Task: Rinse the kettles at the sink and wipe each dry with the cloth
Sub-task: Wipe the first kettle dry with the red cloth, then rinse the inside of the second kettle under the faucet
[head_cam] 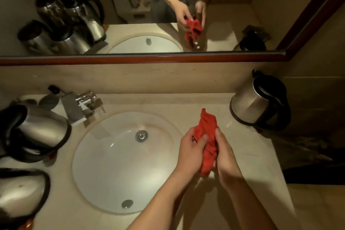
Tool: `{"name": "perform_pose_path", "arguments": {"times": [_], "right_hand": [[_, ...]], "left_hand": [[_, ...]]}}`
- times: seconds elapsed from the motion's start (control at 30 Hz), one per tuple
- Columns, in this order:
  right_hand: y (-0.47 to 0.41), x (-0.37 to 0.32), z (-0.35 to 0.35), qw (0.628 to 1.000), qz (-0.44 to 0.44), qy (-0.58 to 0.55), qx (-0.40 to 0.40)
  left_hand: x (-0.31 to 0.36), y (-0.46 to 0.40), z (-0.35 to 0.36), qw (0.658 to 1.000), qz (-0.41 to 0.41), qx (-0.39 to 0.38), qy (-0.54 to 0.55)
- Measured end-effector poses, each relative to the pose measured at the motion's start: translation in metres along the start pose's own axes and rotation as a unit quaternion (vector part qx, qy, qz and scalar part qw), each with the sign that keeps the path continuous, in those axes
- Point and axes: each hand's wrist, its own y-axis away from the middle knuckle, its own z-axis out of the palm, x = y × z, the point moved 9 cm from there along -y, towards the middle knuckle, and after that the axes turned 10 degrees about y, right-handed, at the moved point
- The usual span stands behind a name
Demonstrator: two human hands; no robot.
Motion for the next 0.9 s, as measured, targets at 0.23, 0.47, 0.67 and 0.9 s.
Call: {"name": "perform_pose_path", "arguments": {"times": [0.23,0.47,0.67,0.9], "right_hand": [[-0.026,-0.008,0.014,0.986,-0.028,0.139,0.087],[-0.076,-0.003,0.003,0.837,-0.05,0.518,0.172],[-0.064,0.011,0.063,0.768,-0.072,0.614,0.167],[0.007,0.043,0.269,0.924,-0.111,0.351,-0.106]], "left_hand": [[0.011,0.018,-0.027,0.978,0.033,-0.068,-0.192],[0.038,0.019,-0.108,0.992,0.026,0.034,-0.115],[0.05,0.019,-0.172,0.994,0.035,0.101,-0.037],[0.064,0.042,-0.283,0.974,0.04,0.225,0.004]]}}
